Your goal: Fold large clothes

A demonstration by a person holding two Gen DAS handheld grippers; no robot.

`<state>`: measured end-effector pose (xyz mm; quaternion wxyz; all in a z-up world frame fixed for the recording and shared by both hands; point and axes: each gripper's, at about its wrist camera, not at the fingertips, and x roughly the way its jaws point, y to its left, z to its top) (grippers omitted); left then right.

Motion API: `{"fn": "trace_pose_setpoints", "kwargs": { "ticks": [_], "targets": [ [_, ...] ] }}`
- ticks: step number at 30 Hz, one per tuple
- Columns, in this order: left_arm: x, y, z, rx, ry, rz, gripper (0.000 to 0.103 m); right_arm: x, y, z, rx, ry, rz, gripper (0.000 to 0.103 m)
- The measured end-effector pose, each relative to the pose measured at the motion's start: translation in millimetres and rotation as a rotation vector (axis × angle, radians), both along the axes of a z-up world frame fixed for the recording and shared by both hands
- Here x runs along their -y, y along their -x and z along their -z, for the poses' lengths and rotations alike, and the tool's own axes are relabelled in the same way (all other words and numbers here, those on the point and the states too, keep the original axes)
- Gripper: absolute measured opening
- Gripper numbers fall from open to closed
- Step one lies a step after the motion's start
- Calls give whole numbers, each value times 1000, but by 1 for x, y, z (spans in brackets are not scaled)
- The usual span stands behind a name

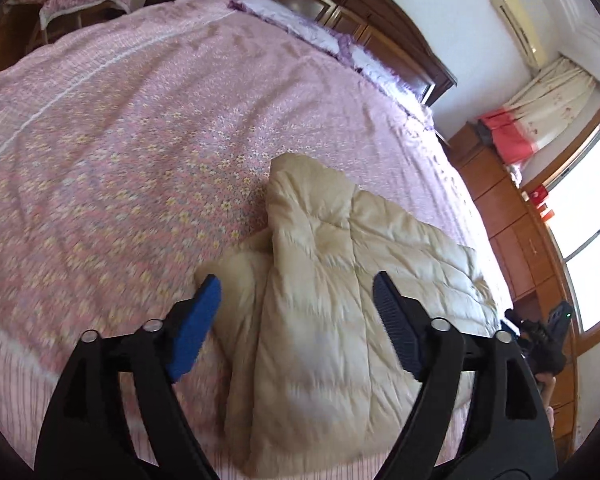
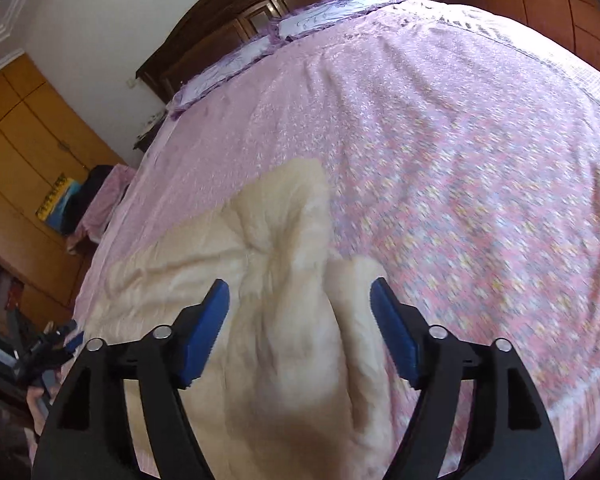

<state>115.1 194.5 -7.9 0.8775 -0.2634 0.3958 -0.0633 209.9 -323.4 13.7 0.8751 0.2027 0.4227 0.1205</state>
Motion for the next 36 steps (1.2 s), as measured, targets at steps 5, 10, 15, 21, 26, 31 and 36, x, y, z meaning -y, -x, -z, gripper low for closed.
{"fn": "trace_pose_setpoints", "kwargs": {
  "ticks": [5,10,15,21,26,31,36],
  "targets": [
    [3,29,7,-16,-12,5,84,16,35,12,-30,-87,3,83],
    [18,40,18,-53,-59,36,84,17,56,23,-55,-129,3,84],
    [26,37,32,-145,-175,-19,84,14,60,33,-73,-147,-3,85],
    [28,35,41,-147,-115,-17,84,13,52,50,-124,-210,-15,85],
    [34,36,44,-138,-119,9,84,10,45,58,-150,-241,-18,85],
    [38,30,48,-139,-98,16,84,2,37,59,-161,-240,-27,86],
    [46,23,53,-140,-30,47,77,-6,32,60,-163,-244,-42,88]
  ]
}}
